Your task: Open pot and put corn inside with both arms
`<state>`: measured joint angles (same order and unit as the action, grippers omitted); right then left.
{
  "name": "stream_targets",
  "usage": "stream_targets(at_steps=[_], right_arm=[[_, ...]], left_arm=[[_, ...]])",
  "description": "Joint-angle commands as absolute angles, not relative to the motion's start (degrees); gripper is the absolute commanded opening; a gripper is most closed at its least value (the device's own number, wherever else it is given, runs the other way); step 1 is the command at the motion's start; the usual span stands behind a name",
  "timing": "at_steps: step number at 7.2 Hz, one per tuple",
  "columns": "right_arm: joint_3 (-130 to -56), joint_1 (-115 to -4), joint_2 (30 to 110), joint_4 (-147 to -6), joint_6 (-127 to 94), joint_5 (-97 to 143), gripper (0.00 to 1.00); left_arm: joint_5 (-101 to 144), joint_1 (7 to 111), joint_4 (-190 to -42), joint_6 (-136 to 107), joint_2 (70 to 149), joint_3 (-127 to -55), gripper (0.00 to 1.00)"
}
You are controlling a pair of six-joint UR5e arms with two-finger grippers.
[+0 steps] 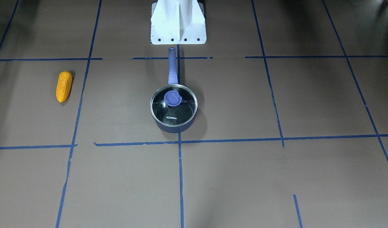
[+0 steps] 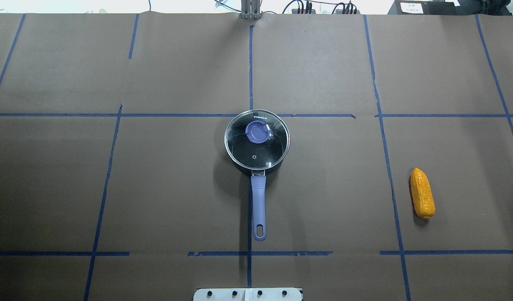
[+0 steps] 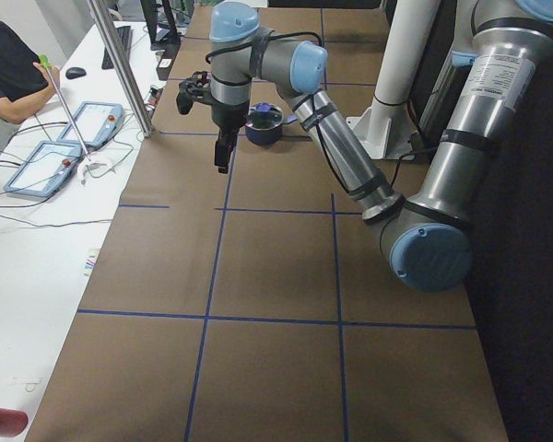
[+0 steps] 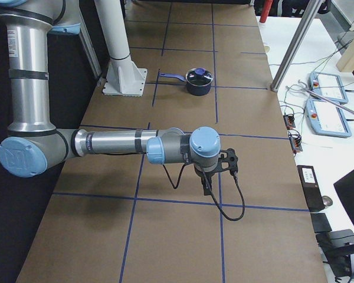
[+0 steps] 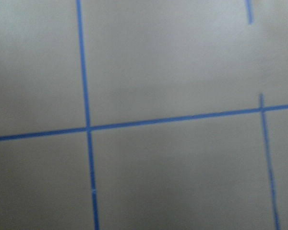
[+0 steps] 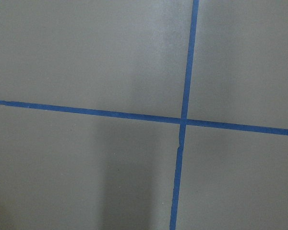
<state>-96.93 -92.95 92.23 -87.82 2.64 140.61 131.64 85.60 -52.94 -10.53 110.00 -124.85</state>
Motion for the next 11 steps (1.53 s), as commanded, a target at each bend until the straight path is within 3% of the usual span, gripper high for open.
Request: stream_targets(at_steps=[1, 4, 6, 7, 8, 10, 11], right_arm=[[-97.5, -93.1, 93.0, -88.1, 2.6, 140.7, 1.0], [-97.2, -93.1, 93.0, -88.2, 2.5, 140.8, 1.0], [-97.2, -93.0, 92.8, -87.8, 2.6, 140.6, 1.0], [-97.1, -93.0, 92.9, -87.8, 2.6, 140.6, 1.0], [-96.9, -93.0, 92.9, -87.8, 2.6, 140.6, 1.0], [-96.9, -92.6, 92.8, -88.1, 2.6, 140.5, 1.0], [-96.9, -92.4, 92.8, -88.1, 2.6, 140.5, 1.0]], left_arm=[[126.7, 78.2, -51.6, -16.9, 114.9, -125.1, 1.0], [126.6, 62.7, -52.1, -27.3, 115.9, -128.6, 1.0], [117.2, 45.5, -52.4, -48.3, 123.2, -128.0, 1.0], [116.9, 42.4, -54.2, -55.3, 126.2, -126.7, 1.0], [116.9, 39.8, -59.0, -59.7, 130.0, -121.1, 1.0], [116.5, 36.8, -65.9, -64.6, 141.4, -102.8, 1.0], [114.2, 34.9, -68.7, -66.0, 142.6, -99.8, 1.0]])
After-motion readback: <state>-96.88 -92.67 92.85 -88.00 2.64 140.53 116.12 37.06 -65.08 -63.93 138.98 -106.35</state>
